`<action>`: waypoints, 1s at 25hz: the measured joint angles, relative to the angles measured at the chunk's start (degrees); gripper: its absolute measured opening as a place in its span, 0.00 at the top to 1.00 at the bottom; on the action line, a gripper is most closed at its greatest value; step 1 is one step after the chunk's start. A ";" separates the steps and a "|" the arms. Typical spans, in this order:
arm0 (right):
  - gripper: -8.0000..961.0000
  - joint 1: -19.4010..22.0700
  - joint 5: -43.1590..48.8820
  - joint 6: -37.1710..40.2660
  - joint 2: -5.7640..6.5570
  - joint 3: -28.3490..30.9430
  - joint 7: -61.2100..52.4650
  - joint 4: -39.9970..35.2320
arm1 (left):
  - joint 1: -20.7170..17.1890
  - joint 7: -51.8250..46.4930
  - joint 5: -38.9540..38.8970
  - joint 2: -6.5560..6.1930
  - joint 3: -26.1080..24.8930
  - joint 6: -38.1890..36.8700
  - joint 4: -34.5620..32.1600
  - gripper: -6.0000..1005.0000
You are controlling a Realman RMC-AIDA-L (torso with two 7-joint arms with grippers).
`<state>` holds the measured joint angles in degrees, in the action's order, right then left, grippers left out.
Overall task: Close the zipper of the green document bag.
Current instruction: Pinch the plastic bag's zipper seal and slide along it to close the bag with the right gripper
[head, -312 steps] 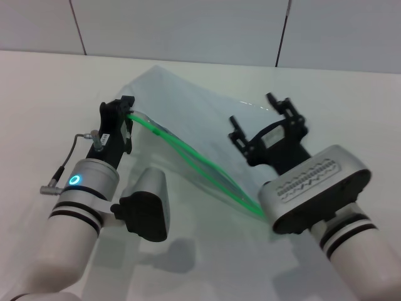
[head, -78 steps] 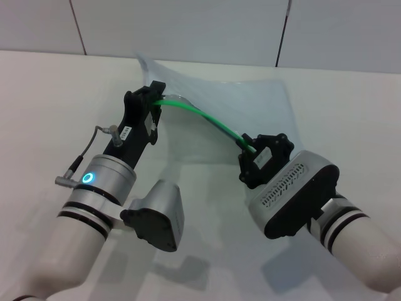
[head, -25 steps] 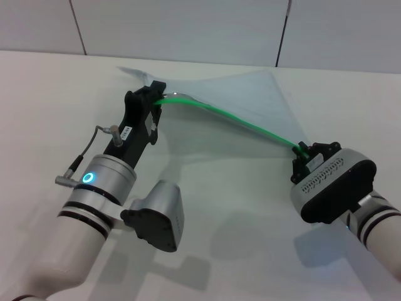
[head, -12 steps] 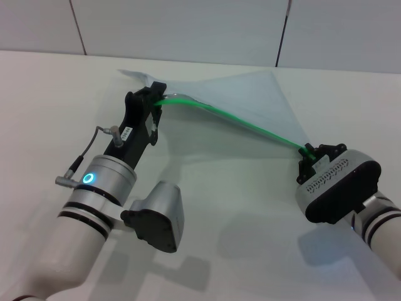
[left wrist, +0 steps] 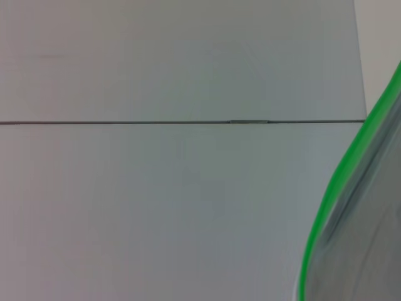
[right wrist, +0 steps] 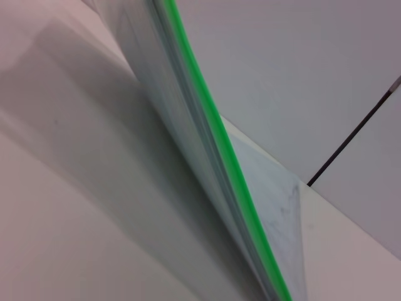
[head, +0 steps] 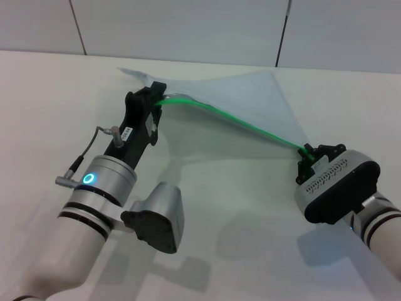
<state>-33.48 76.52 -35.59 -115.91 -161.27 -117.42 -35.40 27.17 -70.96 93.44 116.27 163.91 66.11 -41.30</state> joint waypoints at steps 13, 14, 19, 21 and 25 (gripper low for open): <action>0.86 0.35 -1.89 -4.34 -0.37 -0.41 0.95 -1.01 | -0.28 -1.22 1.36 0.00 0.01 1.17 0.00 0.92; 0.85 0.43 -2.02 -4.57 -0.38 -0.35 1.54 -1.22 | -0.28 -1.70 1.45 0.00 0.01 1.52 0.00 0.92; 0.82 0.67 -2.19 -5.49 -0.47 -0.09 2.97 -1.84 | -0.27 -4.84 2.39 0.00 0.01 2.95 -0.01 0.92; 0.77 0.77 -2.53 -6.35 -0.51 -0.20 3.01 -1.87 | -0.27 -6.04 2.67 0.00 0.01 3.47 -0.05 0.86; 0.64 1.18 -3.62 -9.18 -0.55 -0.64 3.03 -2.03 | -0.27 -8.87 3.59 0.00 0.01 5.18 -0.08 0.75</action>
<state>-32.30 72.89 -44.77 -116.46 -161.92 -114.39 -37.43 26.89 -79.83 97.03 116.27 163.92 71.29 -41.38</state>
